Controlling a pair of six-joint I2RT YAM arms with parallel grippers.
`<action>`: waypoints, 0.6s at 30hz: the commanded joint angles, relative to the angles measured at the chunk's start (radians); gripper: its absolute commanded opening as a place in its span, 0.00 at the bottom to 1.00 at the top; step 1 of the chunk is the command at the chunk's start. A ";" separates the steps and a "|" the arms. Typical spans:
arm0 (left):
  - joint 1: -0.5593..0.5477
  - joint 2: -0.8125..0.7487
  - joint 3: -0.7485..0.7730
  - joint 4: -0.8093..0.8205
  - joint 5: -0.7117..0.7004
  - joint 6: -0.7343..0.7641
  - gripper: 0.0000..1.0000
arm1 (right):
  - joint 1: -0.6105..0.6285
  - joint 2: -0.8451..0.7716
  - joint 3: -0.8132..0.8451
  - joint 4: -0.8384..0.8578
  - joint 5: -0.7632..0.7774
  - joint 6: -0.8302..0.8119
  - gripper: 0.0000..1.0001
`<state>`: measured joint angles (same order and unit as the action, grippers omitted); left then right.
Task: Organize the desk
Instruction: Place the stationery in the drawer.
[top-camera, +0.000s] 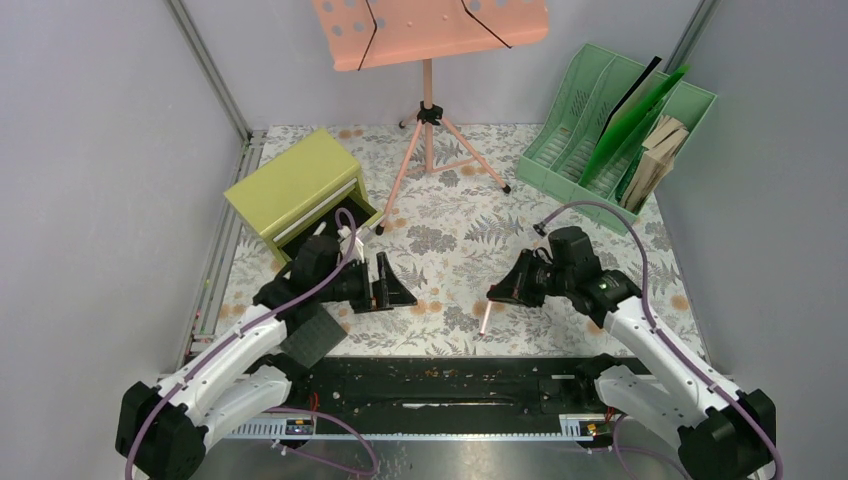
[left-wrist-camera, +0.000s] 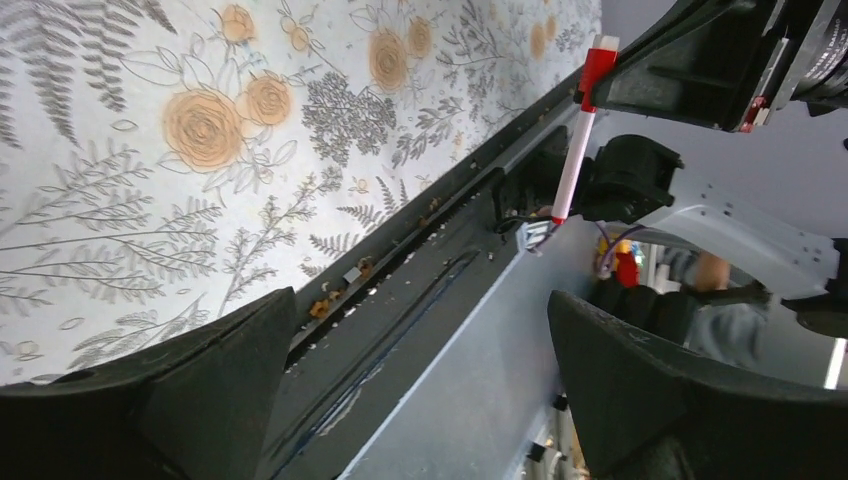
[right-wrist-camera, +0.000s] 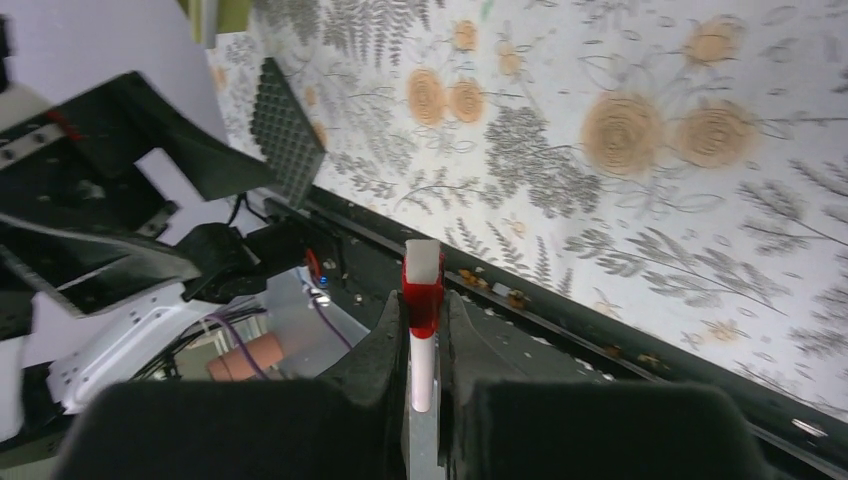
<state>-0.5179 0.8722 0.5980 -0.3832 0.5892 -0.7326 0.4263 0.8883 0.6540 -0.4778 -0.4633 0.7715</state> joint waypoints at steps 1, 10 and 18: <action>-0.009 -0.015 -0.077 0.299 0.119 -0.187 0.98 | 0.070 0.033 -0.001 0.180 -0.002 0.127 0.00; -0.094 0.039 -0.078 0.452 0.124 -0.271 0.95 | 0.221 0.142 0.053 0.319 0.036 0.216 0.00; -0.199 0.110 -0.077 0.590 0.108 -0.339 0.92 | 0.301 0.228 0.121 0.374 0.061 0.253 0.00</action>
<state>-0.6746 0.9604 0.4973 0.0708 0.6804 -1.0302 0.6949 1.0973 0.7074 -0.1738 -0.4290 0.9928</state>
